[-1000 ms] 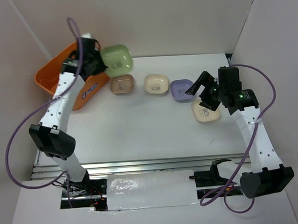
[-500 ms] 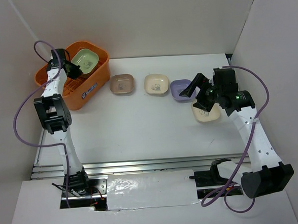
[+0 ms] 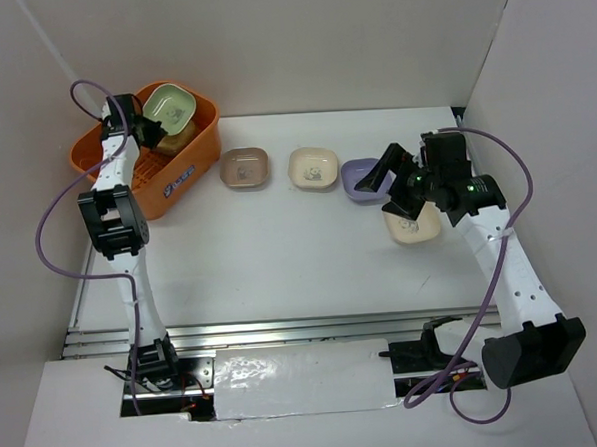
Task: Place the plates into the plastic bin on the countertop
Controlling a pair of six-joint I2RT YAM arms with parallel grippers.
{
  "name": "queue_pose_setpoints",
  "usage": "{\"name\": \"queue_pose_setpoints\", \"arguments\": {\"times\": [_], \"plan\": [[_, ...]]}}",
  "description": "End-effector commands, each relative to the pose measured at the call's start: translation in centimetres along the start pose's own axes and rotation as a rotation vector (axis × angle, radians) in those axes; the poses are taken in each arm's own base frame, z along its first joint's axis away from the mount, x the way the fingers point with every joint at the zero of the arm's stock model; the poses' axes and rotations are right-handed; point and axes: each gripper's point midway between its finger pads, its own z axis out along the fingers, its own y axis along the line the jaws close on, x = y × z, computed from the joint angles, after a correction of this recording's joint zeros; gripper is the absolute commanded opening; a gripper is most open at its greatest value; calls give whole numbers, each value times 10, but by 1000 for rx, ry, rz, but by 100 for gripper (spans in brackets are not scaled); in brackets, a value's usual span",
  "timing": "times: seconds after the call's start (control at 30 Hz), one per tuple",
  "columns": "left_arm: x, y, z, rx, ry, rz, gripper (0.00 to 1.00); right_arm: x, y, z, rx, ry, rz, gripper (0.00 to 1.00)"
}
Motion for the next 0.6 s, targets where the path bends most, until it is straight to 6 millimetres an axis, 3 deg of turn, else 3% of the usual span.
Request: {"name": "queue_pose_setpoints", "arguments": {"times": [0.0,0.07,0.17,0.2,0.23,0.3,0.37,0.4,0.47,0.5,0.53,0.57], "plan": [[-31,-23,-4,62,-84,18,5,-12,19,-6,-49,-33,-47,100],[-35,-21,-2,65,-94,12,9,-13,20,-4,-49,-27,-46,100],[-43,-29,-4,96,-104,12,55,-14,20,-2,-47,-19,-45,100],[-42,-31,-6,91,-102,19,61,-13,20,-1,-46,-14,-42,100],[-46,-38,-13,105,-115,35,78,-14,21,-1,-47,-13,-45,100],[-47,-46,-24,109,-134,53,99,-16,23,-1,-47,-13,-48,100],[-58,-61,-53,112,-181,91,99,-18,24,-2,-43,-17,-53,100],[-68,-81,-83,142,-220,106,99,-19,25,-2,-43,-19,-53,100],[-73,-90,-115,135,-247,158,99,-20,23,-1,-33,-24,-52,100],[-69,-118,-154,183,-278,198,99,-21,23,0,-32,-30,-54,100],[-64,-118,-167,166,-284,264,99,-22,22,0,-27,-36,-53,100],[-46,-129,-178,174,-272,313,99,-22,20,1,-23,-36,-51,100]]}}
